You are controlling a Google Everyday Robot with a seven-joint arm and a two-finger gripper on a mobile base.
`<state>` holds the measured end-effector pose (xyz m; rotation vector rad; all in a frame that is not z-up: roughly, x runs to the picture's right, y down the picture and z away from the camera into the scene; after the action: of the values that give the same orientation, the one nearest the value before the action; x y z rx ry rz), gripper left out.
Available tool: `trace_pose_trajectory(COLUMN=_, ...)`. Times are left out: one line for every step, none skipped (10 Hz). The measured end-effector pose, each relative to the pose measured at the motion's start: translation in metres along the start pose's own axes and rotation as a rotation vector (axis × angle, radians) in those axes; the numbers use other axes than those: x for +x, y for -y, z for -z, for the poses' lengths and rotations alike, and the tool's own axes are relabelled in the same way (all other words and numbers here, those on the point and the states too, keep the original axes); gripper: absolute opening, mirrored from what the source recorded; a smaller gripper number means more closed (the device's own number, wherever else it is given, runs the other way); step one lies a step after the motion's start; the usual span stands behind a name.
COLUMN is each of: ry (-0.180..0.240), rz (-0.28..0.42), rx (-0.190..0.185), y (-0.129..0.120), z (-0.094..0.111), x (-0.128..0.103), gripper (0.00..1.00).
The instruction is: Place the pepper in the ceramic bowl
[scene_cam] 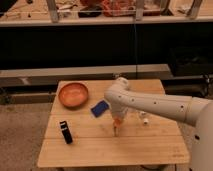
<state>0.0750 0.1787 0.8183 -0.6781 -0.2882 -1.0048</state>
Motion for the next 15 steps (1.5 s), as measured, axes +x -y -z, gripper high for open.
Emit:
trace_pose_trajectory(ry=-0.002, rz=0.003, rx=0.0, y=0.006, z=0.001, x=0.003, gripper=0.0)
trace_pose_trajectory(ry=-0.006, rz=0.007, rx=0.0, y=0.012, z=0.002, x=0.006, gripper=0.0)
trace_pose_trajectory(ry=-0.006, rz=0.014, rx=-0.001, y=0.019, z=0.004, x=0.005, gripper=0.0)
trace_pose_trajectory(ry=-0.007, rz=0.02, rx=-0.001, y=0.026, z=0.006, x=0.006, gripper=0.0)
trace_pose_trajectory(ry=-0.01, rz=0.021, rx=-0.004, y=0.031, z=0.007, x=0.009, gripper=0.0)
trace_pose_trajectory(ry=-0.011, rz=0.028, rx=0.001, y=0.042, z=0.009, x=0.009, gripper=0.0)
trace_pose_trajectory(ry=-0.014, rz=0.038, rx=0.003, y=0.054, z=0.011, x=0.01, gripper=0.0)
trace_pose_trajectory(ry=-0.015, rz=0.038, rx=0.001, y=0.057, z=0.014, x=0.011, gripper=0.0)
trace_pose_trajectory(ry=-0.025, rz=0.044, rx=-0.003, y=0.063, z=0.015, x=0.013, gripper=0.0)
trace_pose_trajectory(ry=-0.023, rz=0.049, rx=0.004, y=0.076, z=0.017, x=0.009, gripper=0.0)
trace_pose_trajectory(ry=-0.028, rz=0.058, rx=0.009, y=0.091, z=0.019, x=0.007, gripper=0.0)
trace_pose_trajectory(ry=-0.036, rz=0.06, rx=0.011, y=0.097, z=0.02, x=0.009, gripper=0.0)
trace_pose_trajectory(ry=-0.04, rz=0.064, rx=0.011, y=0.107, z=0.022, x=0.009, gripper=0.0)
trace_pose_trajectory(ry=-0.044, rz=0.072, rx=0.017, y=0.118, z=0.024, x=0.008, gripper=0.0)
trace_pose_trajectory(ry=-0.05, rz=0.072, rx=0.019, y=0.121, z=0.025, x=0.011, gripper=0.0)
